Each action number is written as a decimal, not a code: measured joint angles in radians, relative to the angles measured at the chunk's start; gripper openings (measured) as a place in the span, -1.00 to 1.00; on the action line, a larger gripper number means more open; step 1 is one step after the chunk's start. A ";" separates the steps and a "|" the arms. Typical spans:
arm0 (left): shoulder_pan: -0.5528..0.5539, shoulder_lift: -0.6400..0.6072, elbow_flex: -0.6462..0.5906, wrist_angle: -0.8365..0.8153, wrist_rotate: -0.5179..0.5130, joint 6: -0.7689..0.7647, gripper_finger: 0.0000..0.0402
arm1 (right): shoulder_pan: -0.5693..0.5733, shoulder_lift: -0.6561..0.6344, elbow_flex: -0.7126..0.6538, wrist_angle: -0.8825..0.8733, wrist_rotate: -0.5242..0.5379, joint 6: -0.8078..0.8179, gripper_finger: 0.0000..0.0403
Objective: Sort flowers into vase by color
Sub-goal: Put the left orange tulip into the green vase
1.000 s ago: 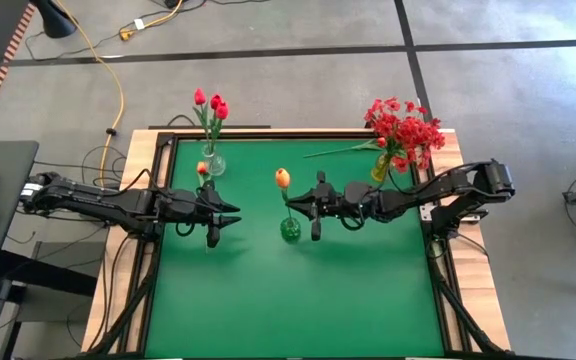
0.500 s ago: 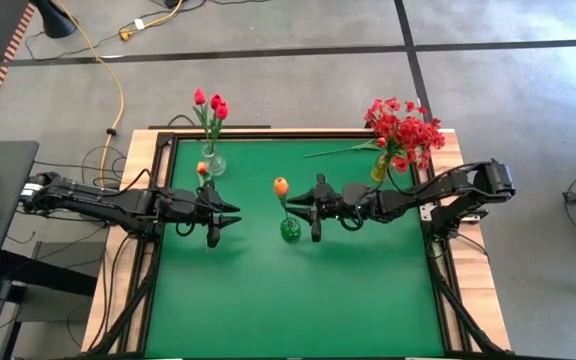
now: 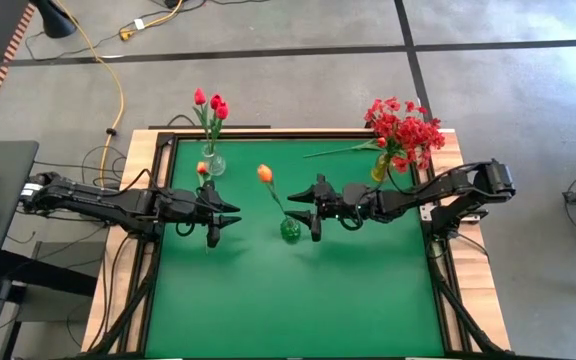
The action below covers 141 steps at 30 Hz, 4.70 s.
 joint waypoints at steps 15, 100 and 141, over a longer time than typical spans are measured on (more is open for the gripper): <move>0.000 -0.021 0.027 -0.189 0.007 -0.179 -0.41 | 0.081 -0.189 0.001 -0.201 0.003 -0.058 0.21; 0.072 0.022 -0.112 -0.603 -0.298 -1.141 -1.00 | 0.157 -0.227 0.000 -0.282 0.006 0.001 0.21; 0.037 -0.165 0.282 0.131 -0.544 -0.075 -1.00 | 0.157 -0.227 0.000 -0.317 0.003 0.036 0.21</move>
